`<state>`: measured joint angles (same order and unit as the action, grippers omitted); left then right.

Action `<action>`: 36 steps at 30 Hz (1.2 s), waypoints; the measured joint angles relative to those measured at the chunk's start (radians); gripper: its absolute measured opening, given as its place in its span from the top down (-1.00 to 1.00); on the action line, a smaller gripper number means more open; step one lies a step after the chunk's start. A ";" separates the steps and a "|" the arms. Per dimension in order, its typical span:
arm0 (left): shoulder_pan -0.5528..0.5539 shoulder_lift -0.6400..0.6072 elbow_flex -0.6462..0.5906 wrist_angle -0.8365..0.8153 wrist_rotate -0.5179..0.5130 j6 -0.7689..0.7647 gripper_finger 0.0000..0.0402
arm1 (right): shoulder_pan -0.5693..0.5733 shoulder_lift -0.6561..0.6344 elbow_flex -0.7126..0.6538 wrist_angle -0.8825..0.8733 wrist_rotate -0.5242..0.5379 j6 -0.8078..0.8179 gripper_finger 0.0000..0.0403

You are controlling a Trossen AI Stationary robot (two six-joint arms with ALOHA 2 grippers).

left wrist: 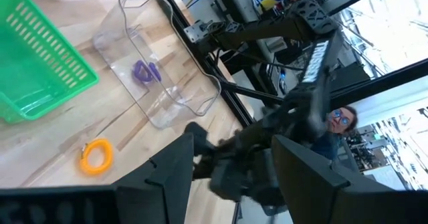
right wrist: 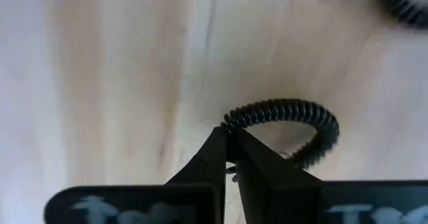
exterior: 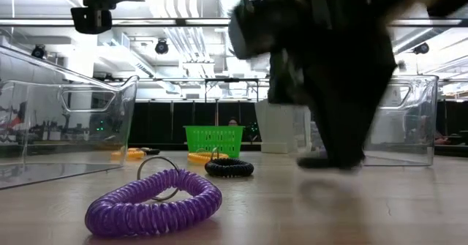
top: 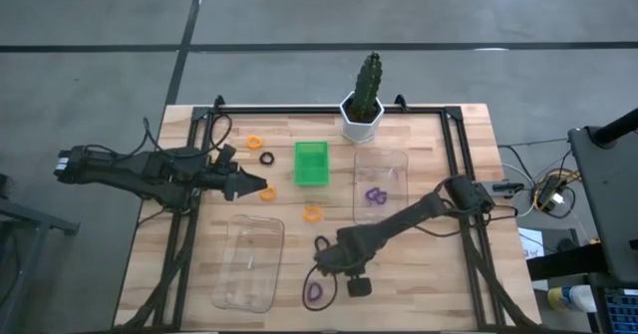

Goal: Sort spring keychains
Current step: Put the black spring keychain into the green bin

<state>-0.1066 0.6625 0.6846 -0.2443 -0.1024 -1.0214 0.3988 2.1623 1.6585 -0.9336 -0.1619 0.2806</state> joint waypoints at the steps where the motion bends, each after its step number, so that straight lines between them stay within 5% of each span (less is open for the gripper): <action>1: 0.000 0.001 0.000 0.001 0.000 0.000 0.03 | 0.000 -0.009 0.022 -0.007 0.000 -0.006 0.94; 9: 0.000 0.003 0.000 0.001 -0.002 -0.007 0.03 | -0.011 -0.029 0.209 -0.053 0.006 0.003 0.94; 16: 0.000 0.004 0.000 0.000 -0.003 -0.008 0.03 | -0.098 -0.035 0.353 -0.135 0.136 -0.053 0.94; 29: -0.001 0.004 0.000 0.000 -0.003 -0.029 0.03 | -0.441 -0.033 0.344 -0.122 0.140 -0.099 0.94; 36: 0.000 0.007 0.000 0.000 -0.003 -0.030 0.03 | -0.594 -0.033 0.312 0.034 0.129 -0.099 0.94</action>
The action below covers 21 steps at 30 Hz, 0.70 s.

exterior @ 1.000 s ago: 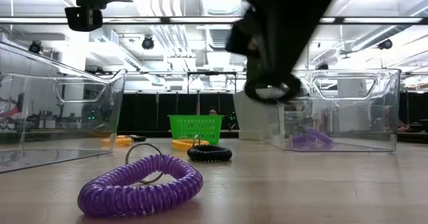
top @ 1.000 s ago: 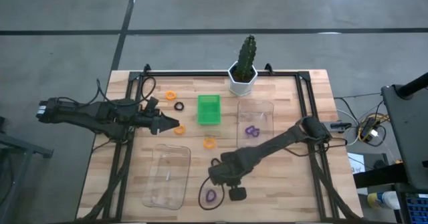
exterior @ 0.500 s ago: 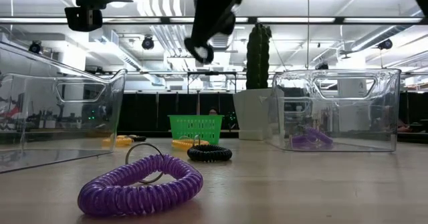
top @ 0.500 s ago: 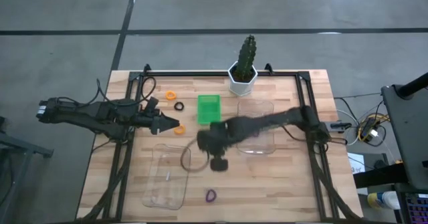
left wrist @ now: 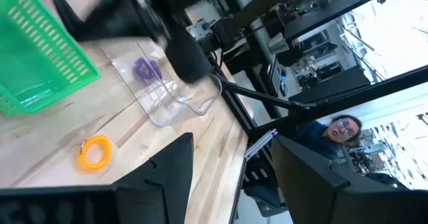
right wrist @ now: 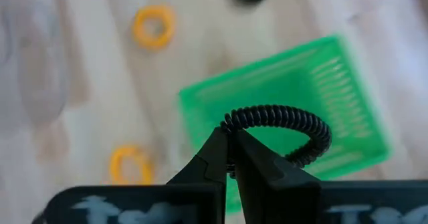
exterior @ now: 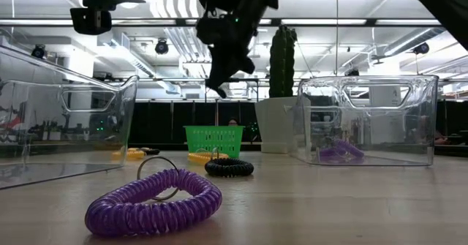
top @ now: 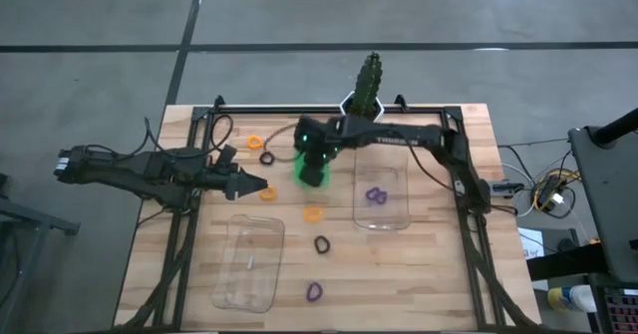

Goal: Sort spring keychains
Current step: Put the black spring keychain into the green bin

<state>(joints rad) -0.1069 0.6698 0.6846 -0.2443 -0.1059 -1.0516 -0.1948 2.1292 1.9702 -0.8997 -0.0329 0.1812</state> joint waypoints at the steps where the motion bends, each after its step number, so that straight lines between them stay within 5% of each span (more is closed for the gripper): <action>1: 0.000 0.001 0.000 0.000 0.000 -0.001 0.03 | -0.015 0.000 -0.005 0.021 -0.001 0.001 0.94; 21: 0.000 0.001 0.000 0.000 0.000 -0.004 0.03 | -0.059 0.002 -0.218 0.142 -0.057 0.085 0.94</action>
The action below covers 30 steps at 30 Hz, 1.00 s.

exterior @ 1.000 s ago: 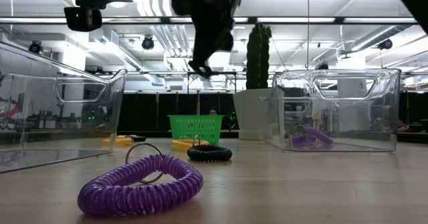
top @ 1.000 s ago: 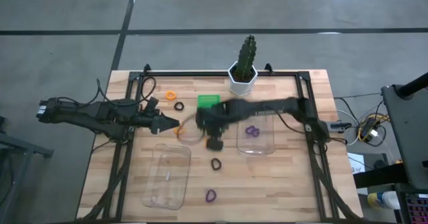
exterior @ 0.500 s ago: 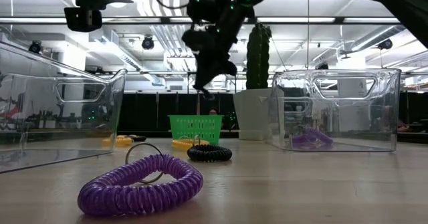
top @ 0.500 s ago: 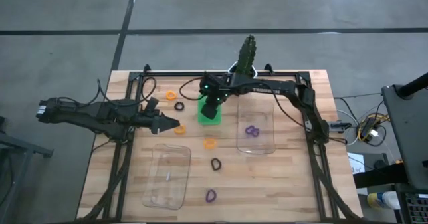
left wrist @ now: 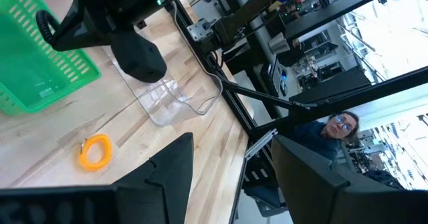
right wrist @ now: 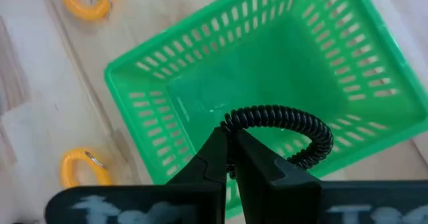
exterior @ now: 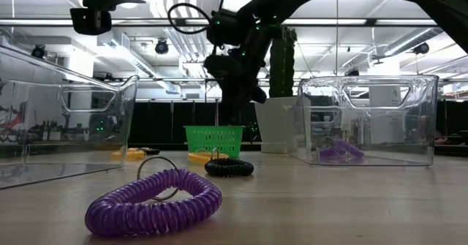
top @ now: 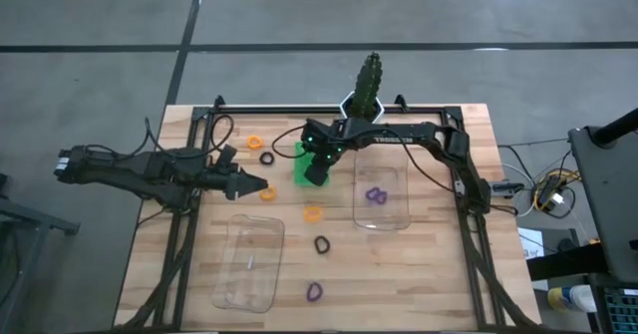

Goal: Sort spring keychains
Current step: Put the black spring keychain into the green bin

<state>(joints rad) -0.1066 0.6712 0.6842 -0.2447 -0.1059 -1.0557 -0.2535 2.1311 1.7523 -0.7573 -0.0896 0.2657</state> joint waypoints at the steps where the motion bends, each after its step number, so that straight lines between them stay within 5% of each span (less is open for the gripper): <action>1: 0.000 0.000 0.000 0.000 0.000 0.000 0.03 | 0.000 0.000 -0.002 0.008 0.000 0.000 0.94; 16: 0.000 0.000 0.000 -0.003 0.000 0.000 0.03 | 0.009 0.000 0.003 0.086 0.000 0.007 0.91; 30: 0.000 0.000 0.000 -0.003 0.000 0.002 0.03 | 0.026 0.000 0.023 0.081 -0.025 0.048 0.37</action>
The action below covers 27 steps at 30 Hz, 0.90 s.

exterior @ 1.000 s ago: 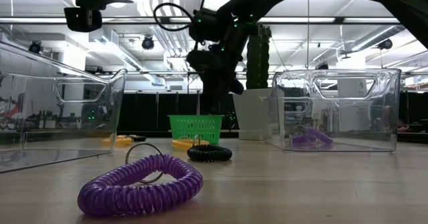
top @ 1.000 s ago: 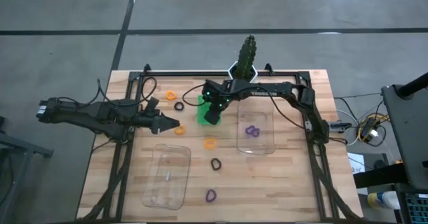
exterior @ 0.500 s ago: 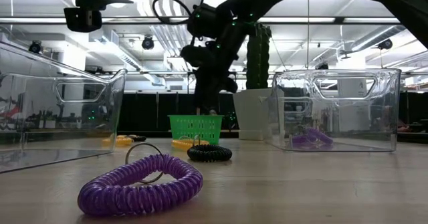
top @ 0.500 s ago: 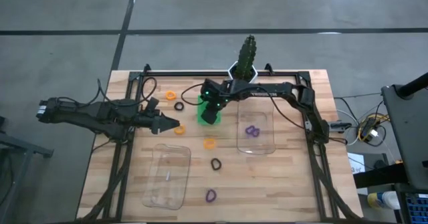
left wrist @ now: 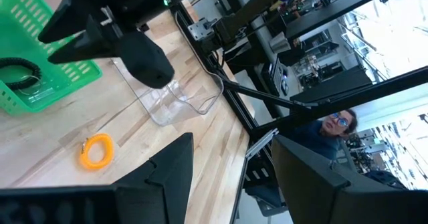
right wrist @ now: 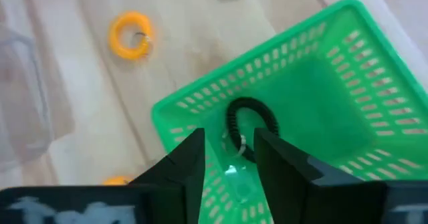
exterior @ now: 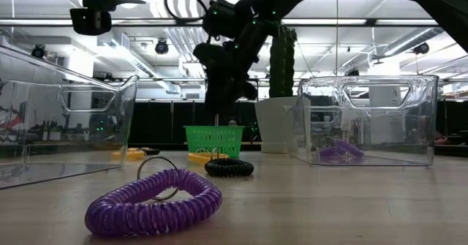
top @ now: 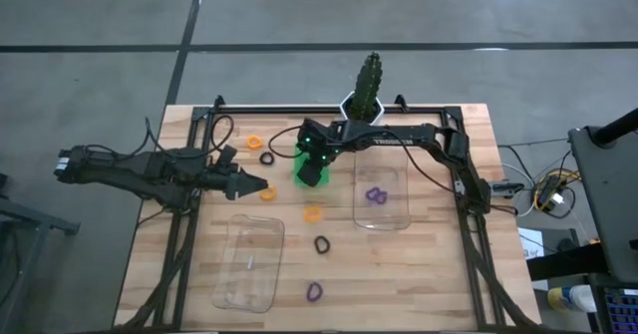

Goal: Sort spring keychains
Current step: Put the black spring keychain into the green bin

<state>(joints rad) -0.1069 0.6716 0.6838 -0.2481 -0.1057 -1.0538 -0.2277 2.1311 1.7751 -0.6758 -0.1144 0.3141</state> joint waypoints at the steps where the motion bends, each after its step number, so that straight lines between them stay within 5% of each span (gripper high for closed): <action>1: 0.000 0.000 0.000 0.000 0.000 0.000 0.03 | 0.005 0.000 0.005 -0.002 0.000 0.000 0.36; 14: 0.000 0.000 0.000 0.000 0.000 0.035 0.03 | 0.181 -0.015 0.139 -0.123 -0.045 -0.136 0.46; 27: 0.000 0.056 -0.002 0.002 0.001 0.101 0.03 | 0.372 -0.015 0.197 -0.319 -0.038 -0.075 0.57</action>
<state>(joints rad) -0.1069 0.7278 0.6819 -0.2466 -0.1043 -0.9524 0.1444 2.1162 1.9721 -0.9951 -0.1524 0.2386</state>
